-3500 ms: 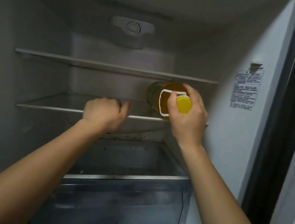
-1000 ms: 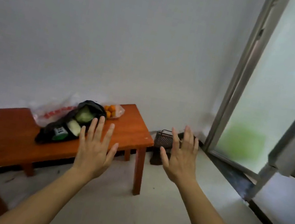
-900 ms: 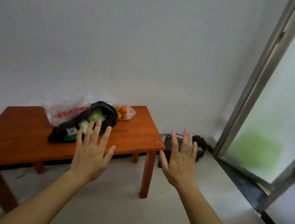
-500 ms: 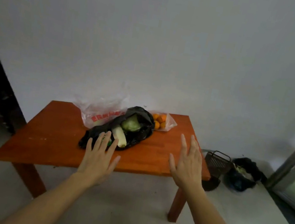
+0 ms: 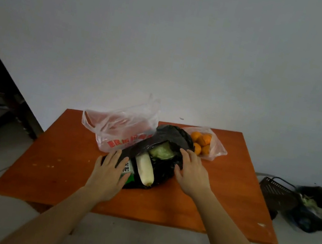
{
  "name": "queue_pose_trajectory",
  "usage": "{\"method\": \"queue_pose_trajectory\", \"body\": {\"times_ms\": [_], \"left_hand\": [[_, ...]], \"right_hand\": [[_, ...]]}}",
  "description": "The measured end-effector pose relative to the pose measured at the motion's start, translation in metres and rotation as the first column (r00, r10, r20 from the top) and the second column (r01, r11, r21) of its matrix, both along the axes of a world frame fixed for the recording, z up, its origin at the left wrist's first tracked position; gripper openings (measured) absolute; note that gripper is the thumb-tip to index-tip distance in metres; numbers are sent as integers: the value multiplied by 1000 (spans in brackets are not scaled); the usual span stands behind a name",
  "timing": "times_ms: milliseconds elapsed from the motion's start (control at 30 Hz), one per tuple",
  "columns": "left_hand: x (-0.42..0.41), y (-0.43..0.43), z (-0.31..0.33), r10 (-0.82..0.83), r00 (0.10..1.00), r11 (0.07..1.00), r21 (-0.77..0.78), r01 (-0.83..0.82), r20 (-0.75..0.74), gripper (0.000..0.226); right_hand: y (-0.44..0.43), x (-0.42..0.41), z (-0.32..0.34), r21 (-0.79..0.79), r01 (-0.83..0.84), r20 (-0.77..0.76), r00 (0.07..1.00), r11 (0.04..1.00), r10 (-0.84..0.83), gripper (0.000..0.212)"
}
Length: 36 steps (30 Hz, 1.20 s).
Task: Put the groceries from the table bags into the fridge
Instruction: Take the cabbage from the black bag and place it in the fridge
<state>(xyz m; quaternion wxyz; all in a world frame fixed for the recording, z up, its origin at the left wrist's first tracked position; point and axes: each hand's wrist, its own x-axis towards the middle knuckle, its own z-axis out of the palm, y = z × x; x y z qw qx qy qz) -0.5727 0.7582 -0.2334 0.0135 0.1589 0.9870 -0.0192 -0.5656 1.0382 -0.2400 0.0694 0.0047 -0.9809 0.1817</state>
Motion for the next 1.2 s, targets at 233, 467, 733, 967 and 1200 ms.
{"method": "queue_pose_trajectory", "body": {"times_ms": [233,467,733,967,1200], "left_hand": [[-102,-17,-65,-204,950,979,27,203,236,57],[-199,-21,-108,-477,812,843,-88,531,335,55],[-323,-26,-118,-309,915,942,-51,333,261,52],[-383,-6,-127,-222,921,926,-227,302,320,54],[-400,29,-145,-70,837,998,35,60,542,49]], "right_hand": [[-27,-93,-41,0,-6,208,978,1000,5,46],[-46,-168,-60,-27,106,333,938,994,-91,46],[-25,-234,-71,-19,209,289,937,978,-195,42],[-11,-272,-94,-98,297,462,859,950,-221,51],[8,-301,-108,-377,410,559,816,830,-149,57]]}}
